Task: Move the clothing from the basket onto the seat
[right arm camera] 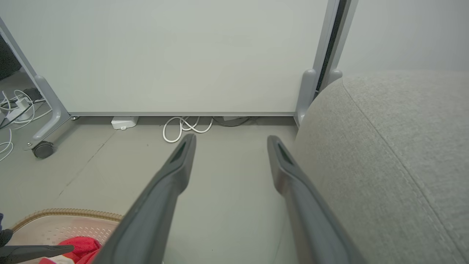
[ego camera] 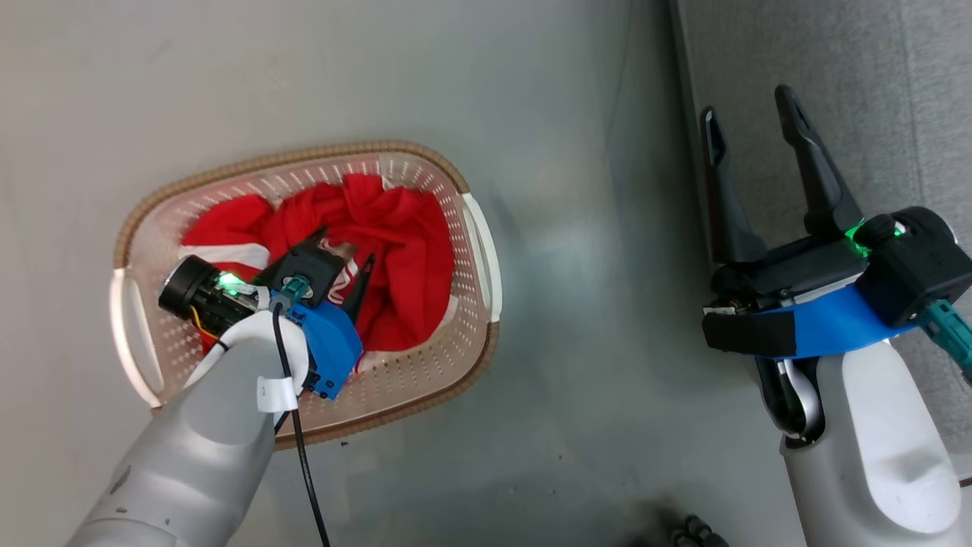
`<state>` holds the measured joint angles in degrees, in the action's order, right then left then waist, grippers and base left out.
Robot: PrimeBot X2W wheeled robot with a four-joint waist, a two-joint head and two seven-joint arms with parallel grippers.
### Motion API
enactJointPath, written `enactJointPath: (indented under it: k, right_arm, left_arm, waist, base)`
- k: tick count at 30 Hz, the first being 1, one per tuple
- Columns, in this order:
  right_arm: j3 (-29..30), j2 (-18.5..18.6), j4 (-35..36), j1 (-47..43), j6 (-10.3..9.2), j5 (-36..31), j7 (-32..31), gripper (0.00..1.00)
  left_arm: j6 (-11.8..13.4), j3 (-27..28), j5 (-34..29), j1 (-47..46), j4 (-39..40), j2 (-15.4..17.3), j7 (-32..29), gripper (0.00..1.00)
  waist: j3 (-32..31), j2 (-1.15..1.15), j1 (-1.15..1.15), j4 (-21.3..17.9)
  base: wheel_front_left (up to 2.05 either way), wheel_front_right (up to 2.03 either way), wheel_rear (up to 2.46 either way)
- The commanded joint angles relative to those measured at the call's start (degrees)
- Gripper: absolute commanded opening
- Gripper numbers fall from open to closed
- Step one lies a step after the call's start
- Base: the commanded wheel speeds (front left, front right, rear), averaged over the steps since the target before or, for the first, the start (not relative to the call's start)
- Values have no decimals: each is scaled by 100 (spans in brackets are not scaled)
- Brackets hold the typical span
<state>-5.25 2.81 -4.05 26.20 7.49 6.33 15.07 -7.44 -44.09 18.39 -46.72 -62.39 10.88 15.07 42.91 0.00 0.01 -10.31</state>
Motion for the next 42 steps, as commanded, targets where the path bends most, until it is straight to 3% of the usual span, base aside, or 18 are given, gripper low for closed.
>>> enactJointPath:
  k: [1,22,23,24,25,35,42]
  right_arm:
    - [-5,13,69,132,1,0,16,100]
    - [98,13,513,240,1,42,16,100]
    - [103,13,520,229,1,32,16,100]
    - [106,13,522,220,1,22,16,100]
    - [102,13,515,213,1,21,16,100]
    - [105,14,408,238,1,-6,16,100]
    - [156,13,286,199,1,-107,16,100]
  left_arm:
    - [-6,-175,97,-195,-152,28,12,100]
    - [-6,-1364,1031,-1063,-812,69,-278,100]
    - [-6,-1398,1056,-1091,-833,57,-288,49]
    - [-6,-1460,1050,-1141,-840,49,-277,10]
    - [-6,-1518,1053,-1161,-845,41,-261,0]
    - [-6,-1892,1414,-1183,-695,-81,-106,0]
    - [-6,-1953,1516,-1137,32,-95,18,0]
  waist:
    - [336,0,-1,-78]
    - [1350,0,-1,-200]
    - [1363,0,-1,-196]
    - [1374,0,-1,-190]
    - [1379,0,-1,-187]
    - [1202,0,-1,-64]
    - [742,0,-1,198]
  base:
    - [0,0,0]
    - [0,0,0]
    - [0,0,0]
    - [0,0,0]
    - [0,0,0]
    - [0,0,0]
    - [0,0,0]
